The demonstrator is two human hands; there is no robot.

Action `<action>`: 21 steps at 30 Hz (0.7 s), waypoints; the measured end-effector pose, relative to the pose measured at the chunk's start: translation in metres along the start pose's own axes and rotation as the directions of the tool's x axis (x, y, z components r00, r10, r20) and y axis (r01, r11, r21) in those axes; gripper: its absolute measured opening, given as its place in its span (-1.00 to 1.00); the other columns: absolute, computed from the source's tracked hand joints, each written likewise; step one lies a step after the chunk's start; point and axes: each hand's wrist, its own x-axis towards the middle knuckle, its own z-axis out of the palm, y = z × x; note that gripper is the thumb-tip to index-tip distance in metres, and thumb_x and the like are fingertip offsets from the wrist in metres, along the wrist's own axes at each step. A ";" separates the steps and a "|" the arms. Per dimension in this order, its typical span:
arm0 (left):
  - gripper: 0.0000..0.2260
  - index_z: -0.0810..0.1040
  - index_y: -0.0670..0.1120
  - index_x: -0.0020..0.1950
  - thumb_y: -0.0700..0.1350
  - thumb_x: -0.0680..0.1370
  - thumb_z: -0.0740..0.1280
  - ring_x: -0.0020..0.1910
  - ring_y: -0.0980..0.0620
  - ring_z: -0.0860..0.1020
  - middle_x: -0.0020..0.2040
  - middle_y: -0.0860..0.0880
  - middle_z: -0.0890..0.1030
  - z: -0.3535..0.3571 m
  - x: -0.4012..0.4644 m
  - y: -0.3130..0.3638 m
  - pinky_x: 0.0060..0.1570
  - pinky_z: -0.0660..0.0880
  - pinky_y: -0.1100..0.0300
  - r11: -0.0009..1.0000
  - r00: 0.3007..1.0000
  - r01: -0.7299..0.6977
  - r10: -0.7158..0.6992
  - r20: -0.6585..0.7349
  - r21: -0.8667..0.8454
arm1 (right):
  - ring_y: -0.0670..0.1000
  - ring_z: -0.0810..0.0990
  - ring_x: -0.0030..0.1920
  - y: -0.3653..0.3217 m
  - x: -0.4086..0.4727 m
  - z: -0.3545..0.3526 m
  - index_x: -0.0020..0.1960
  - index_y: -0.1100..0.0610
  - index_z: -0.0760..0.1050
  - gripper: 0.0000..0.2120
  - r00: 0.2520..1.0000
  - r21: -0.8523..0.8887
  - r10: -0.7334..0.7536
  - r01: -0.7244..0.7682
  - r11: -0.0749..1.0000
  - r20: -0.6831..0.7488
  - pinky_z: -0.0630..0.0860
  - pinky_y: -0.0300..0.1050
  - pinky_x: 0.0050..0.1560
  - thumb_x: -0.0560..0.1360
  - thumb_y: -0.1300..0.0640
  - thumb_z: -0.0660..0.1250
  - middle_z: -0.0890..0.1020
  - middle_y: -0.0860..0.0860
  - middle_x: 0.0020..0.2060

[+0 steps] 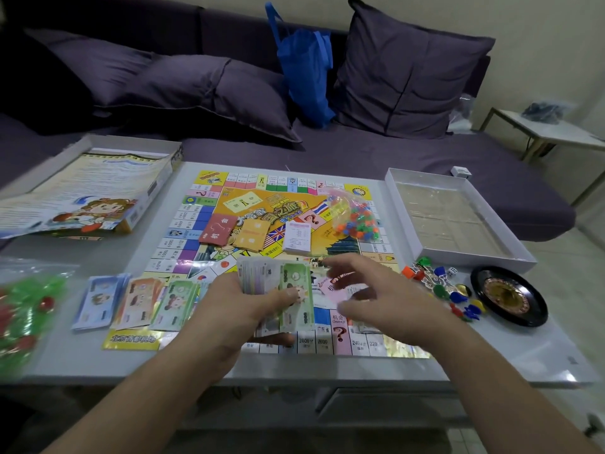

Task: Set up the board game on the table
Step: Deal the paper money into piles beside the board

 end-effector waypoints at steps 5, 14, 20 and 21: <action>-0.64 0.69 -0.25 0.17 -0.18 0.40 0.56 -0.04 -0.24 0.75 0.01 -0.27 0.74 0.004 0.001 -0.004 -0.29 0.72 -0.04 0.999 0.997 0.024 -0.021 0.072 -0.049 | 0.01 0.71 -0.17 -0.019 0.001 0.034 0.05 -0.01 0.65 -0.93 0.988 0.335 -0.010 0.061 0.940 -0.153 0.71 0.06 -0.16 0.58 0.10 0.49 0.74 -0.02 -0.11; -0.80 0.58 -0.23 0.24 -0.28 0.61 0.38 -0.03 -0.25 0.75 0.00 -0.25 0.75 -0.006 -0.001 0.006 -0.17 0.70 -0.17 0.991 0.996 0.082 -0.085 -0.021 -0.106 | -0.21 0.51 -0.50 -0.017 0.012 0.033 -0.07 0.26 0.65 -0.81 0.950 0.434 0.179 -0.053 0.899 -0.256 0.38 -0.29 -0.47 0.59 0.12 0.47 0.63 -0.11 -0.46; -0.78 0.57 -0.21 0.17 -0.29 0.55 0.47 -0.18 -0.19 0.76 -0.09 -0.21 0.76 -0.060 0.012 0.026 -0.17 0.71 -0.20 0.999 0.941 0.036 -0.024 -0.337 0.029 | -0.04 0.40 -0.45 -0.043 0.036 0.061 -0.13 0.27 0.56 -0.70 0.952 0.429 0.258 -0.165 0.888 -0.167 0.37 -0.16 -0.43 0.68 0.08 0.31 0.53 -0.04 -0.45; -0.75 0.57 -0.22 0.19 -0.30 0.54 0.48 -0.17 -0.22 0.76 -0.05 -0.25 0.75 -0.071 0.014 0.031 -0.14 0.70 -0.25 0.999 0.932 0.029 -0.015 -0.363 0.034 | -0.04 0.41 -0.47 -0.050 0.042 0.069 -0.17 0.23 0.53 -0.70 0.958 0.429 0.258 -0.184 0.884 -0.121 0.38 -0.19 -0.45 0.70 0.12 0.29 0.52 0.01 -0.42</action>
